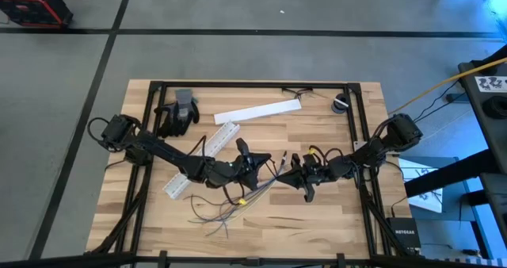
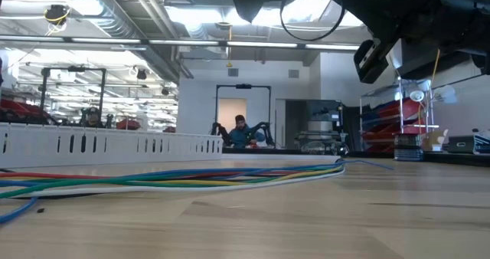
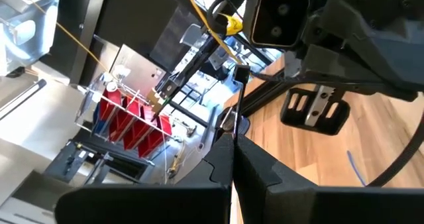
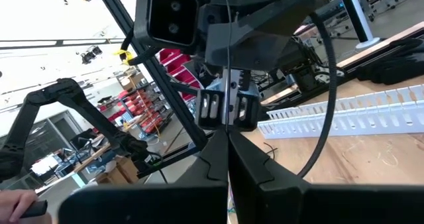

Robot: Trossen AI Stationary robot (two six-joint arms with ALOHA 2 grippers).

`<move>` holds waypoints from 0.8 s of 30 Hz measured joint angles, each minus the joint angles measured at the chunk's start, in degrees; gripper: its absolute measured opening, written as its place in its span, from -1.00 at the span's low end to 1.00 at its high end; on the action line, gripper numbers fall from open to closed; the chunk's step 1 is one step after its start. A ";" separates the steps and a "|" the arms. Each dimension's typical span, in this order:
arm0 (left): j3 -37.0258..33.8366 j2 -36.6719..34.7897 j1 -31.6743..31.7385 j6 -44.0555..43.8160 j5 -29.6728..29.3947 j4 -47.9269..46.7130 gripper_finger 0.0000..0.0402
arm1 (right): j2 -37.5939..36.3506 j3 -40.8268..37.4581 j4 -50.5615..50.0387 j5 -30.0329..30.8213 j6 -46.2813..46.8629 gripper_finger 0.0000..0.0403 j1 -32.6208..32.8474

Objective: Ziptie cables
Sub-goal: Wrap the zip tie on the cables

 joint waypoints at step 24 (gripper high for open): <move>-0.02 0.00 -0.66 0.50 0.02 -1.63 -1.00 | 0.00 0.00 0.36 1.09 0.49 -1.00 0.00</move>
